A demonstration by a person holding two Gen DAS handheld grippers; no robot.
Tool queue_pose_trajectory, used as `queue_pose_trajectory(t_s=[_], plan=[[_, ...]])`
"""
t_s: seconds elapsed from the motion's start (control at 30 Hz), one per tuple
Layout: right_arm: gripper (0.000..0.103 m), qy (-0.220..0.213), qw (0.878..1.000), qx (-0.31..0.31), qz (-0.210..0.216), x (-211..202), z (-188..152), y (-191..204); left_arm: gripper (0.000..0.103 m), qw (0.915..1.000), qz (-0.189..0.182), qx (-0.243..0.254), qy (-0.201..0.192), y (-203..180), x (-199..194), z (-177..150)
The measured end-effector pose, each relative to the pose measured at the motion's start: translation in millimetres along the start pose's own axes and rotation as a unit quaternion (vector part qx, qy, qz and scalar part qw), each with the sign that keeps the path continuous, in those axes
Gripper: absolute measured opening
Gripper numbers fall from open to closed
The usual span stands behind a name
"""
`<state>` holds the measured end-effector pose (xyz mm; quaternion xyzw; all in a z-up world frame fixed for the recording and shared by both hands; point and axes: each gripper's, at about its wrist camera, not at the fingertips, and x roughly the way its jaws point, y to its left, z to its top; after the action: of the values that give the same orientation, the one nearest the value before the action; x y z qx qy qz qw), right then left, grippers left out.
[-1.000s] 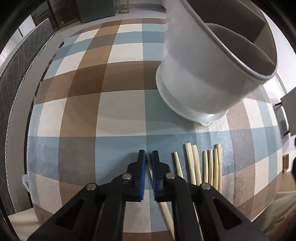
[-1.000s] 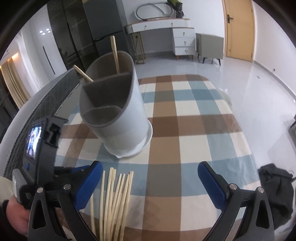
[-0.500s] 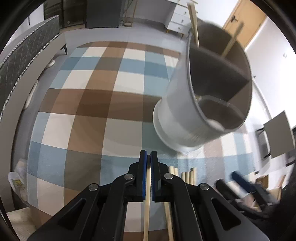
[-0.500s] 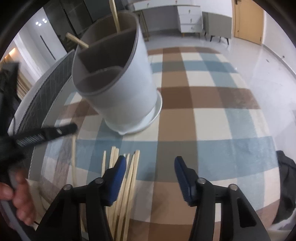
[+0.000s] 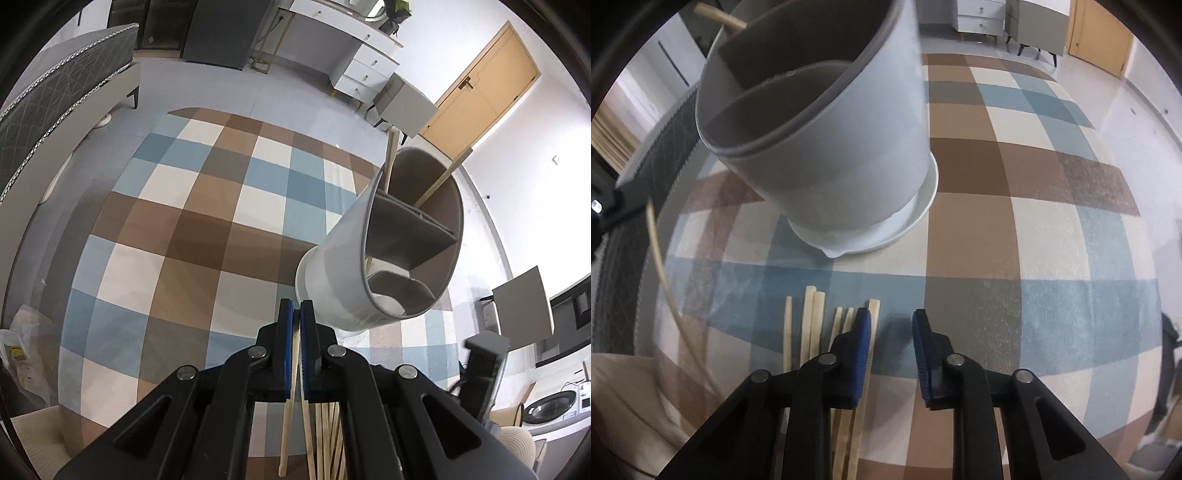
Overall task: Organize utensils
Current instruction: 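Close the right tool on a chopstick while the left tool holds its chopstick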
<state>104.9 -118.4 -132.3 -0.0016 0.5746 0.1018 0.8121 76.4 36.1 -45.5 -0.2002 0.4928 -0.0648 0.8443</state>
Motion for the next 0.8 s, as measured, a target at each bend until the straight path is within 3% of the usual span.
queue_pose_trajectory(t_s=[0.47, 0.8], plan=[[0.019, 0.029, 0.997, -0.055, -0.050, 2.7, 0.1, 23.2, 0.000, 0.9992, -0.023, -0.033, -0.001, 11.8, -1.2, 8.4], [0.016, 0.032, 0.996, -0.060, -0.065, 11.8, 11.6, 33.9, 0.000, 0.9988, -0.025, -0.043, 0.001, 17.8, -0.9, 9.9]])
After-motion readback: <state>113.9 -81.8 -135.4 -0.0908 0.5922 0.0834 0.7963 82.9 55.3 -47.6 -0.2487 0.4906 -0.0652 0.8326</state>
